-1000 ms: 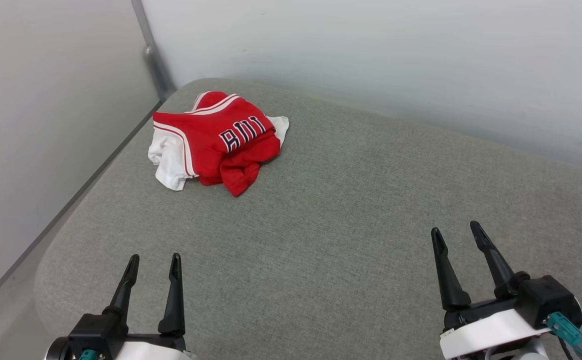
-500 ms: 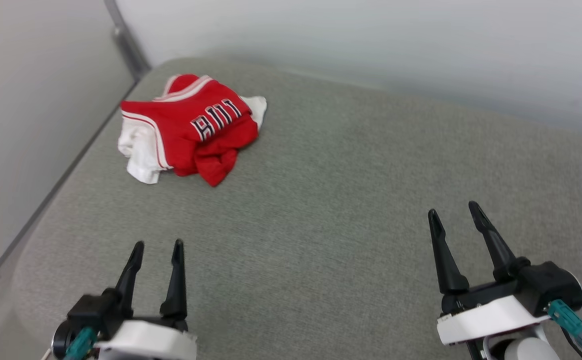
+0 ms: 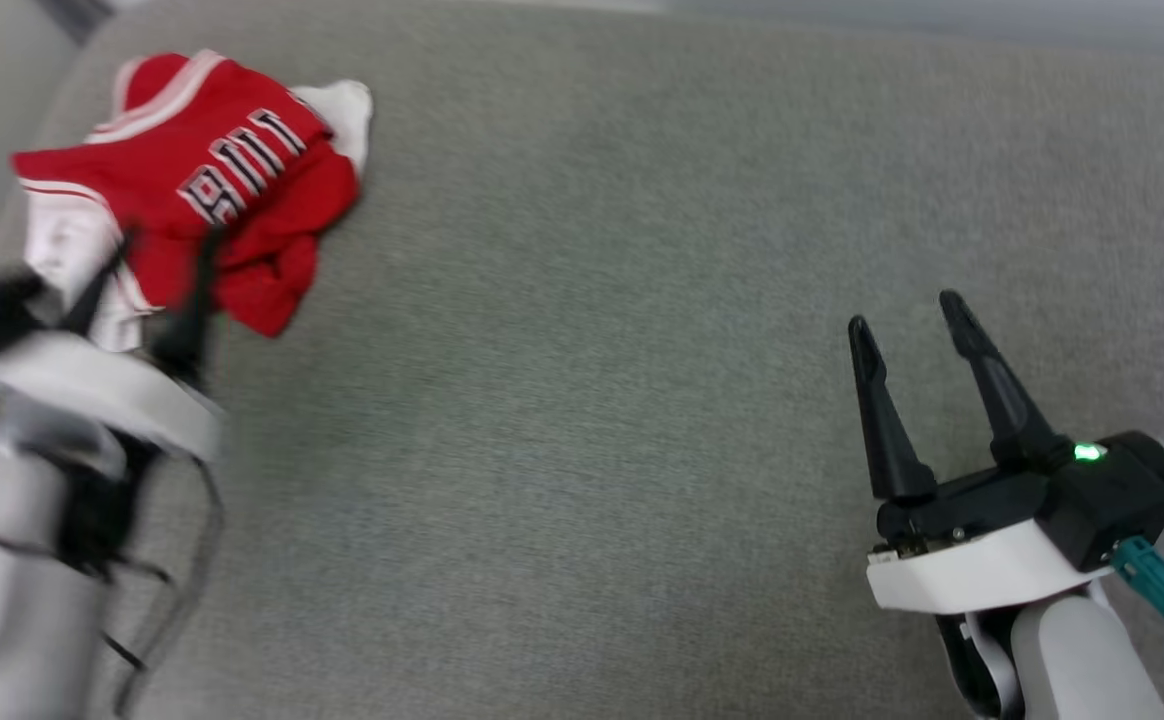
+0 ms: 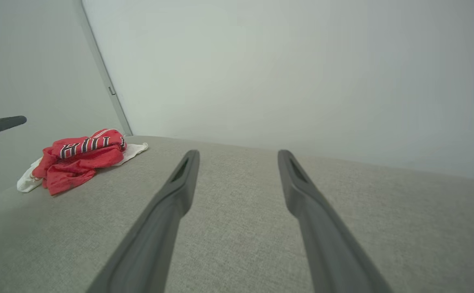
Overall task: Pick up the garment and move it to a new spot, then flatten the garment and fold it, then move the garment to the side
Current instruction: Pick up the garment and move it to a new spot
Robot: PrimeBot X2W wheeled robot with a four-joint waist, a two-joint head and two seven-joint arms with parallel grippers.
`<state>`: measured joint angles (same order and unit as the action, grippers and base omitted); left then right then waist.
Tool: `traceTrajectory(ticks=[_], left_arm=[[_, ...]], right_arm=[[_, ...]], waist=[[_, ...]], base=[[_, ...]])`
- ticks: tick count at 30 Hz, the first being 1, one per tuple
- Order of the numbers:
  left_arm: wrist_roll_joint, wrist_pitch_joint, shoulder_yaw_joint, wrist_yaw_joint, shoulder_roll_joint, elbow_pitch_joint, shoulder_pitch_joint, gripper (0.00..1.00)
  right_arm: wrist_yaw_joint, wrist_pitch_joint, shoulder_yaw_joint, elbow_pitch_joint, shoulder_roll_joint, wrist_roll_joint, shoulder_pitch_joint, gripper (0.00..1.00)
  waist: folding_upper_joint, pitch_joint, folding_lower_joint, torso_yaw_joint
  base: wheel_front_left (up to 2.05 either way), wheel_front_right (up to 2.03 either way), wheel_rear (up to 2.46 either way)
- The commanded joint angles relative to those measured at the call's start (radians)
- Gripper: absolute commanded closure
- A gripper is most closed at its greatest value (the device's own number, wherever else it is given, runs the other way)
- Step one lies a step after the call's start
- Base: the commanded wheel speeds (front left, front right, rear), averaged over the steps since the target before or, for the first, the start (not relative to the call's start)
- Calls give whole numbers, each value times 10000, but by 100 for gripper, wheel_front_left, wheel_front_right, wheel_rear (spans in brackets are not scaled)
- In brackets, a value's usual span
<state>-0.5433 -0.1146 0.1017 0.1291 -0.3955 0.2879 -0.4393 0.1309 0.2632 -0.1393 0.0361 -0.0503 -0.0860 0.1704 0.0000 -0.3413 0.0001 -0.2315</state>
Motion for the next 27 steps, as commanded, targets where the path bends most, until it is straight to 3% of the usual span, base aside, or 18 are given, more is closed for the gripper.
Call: traceTrajectory(ticks=[1, 2, 3, 4, 9, 13, 18, 27], left_arm=[[-848, 822, -98, 12, -753, 197, -924, 0], [-848, 822, -98, 12, -753, 197, -924, 0], [-1648, 1763, -70, 12, -1533, 312, -1699, 0], [-1648, 1763, -70, 12, -1533, 312, -1699, 0], [-3130, 4509, 235, 13, -3220, 859, -3304, 0], [-4069, 6805, 546, 14, -3912, 1558, -4386, 0], [-4653, 8771, 779, -53, -4221, 2313, -5323, 0], [-4368, 9874, 1466, -505, -4006, 3454, -5687, 0]], right_arm=[[-3, 26, 20, 173, 4, 69, 257, 0], [-3, 26, 20, 173, 4, 69, 257, 0], [-3, 26, 25, 296, 4, 69, 369, 0], [-3, 26, 25, 296, 4, 69, 369, 0], [-3, 25, -120, 520, 3, 176, 683, 0], [-3, 25, -184, 627, 4, 119, 811, 0], [-3, 25, -237, 716, 4, 17, 905, 0], [-3, 25, -392, 766, 4, -113, 1010, 0]], waist=[[0, -943, -1, 732], [0, -943, -1, 732], [0, -1283, -1, 920], [0, -1283, -1, 920], [0, -2099, -1, 1418], [0, -2557, -1, 1741], [0, -2961, -1, 2054], [0, -3347, -1, 2259]], base=[[0, 0, 0], [0, 0, 0], [0, 0, 0], [0, 0, 0], [0, 0, 0], [0, 0, 0], [0, 0, 0], [0, 0, 0]])
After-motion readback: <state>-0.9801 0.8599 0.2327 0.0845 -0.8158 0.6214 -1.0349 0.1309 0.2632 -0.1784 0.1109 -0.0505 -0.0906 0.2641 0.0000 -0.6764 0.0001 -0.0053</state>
